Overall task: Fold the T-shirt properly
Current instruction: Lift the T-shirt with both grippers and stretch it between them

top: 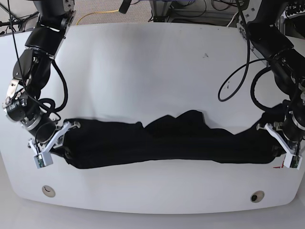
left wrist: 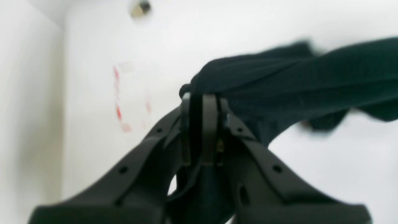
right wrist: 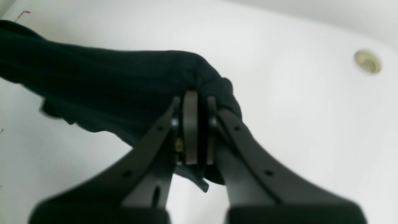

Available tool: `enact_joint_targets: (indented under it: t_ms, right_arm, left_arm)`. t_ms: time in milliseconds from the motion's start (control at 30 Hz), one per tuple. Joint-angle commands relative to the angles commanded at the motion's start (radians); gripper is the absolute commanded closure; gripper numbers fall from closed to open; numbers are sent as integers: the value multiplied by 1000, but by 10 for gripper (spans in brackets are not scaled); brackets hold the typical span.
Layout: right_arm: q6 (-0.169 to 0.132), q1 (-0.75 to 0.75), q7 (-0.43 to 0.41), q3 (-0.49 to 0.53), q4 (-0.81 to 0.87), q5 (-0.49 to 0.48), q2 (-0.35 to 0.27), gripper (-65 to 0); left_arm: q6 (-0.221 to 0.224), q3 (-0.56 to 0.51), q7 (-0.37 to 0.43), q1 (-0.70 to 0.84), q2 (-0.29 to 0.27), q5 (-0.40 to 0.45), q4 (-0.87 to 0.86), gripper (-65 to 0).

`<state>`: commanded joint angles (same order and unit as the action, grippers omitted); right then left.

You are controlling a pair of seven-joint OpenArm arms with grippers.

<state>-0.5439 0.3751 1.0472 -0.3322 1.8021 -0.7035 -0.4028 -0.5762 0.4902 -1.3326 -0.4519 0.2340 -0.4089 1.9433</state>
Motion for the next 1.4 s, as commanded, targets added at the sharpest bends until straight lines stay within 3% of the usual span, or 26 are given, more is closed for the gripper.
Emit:
enact_joint_targets:
  t_ms: [133,367,533,700,900,1133,1400]
  right_arm:
    - [0,117,0,57,-21,0,-51,0]
    - [0,345,0,184,-44,-2,-157,0]
    - [0,491,0,261,-68,-6,-201,0]
    - [0,531,0,304,-71,-9,-206,0]
    - [0,385,0,270,-58,-8,-167,0]
    - [0,92,0,166,-15,-3,-78,0]
    - [0,-198,0,49,54,-5,21,0]
  left_arm:
    - [2,3,-2,-98,8,3,-2,-17]
    - [3,0,-34,-281,86,2,-3,-17]
    - [3,0,-64,-417,141,-2,-5,-17]
    - [3,-2,-64,-445,150,-3,-5,-18]
    - [3,-9,-64,-327,146,-5,-3,-18]
    - [0,12,-64,-107,87,-6,3,-18]
    - [-2,66,-64,158,61,-6,5,-17]
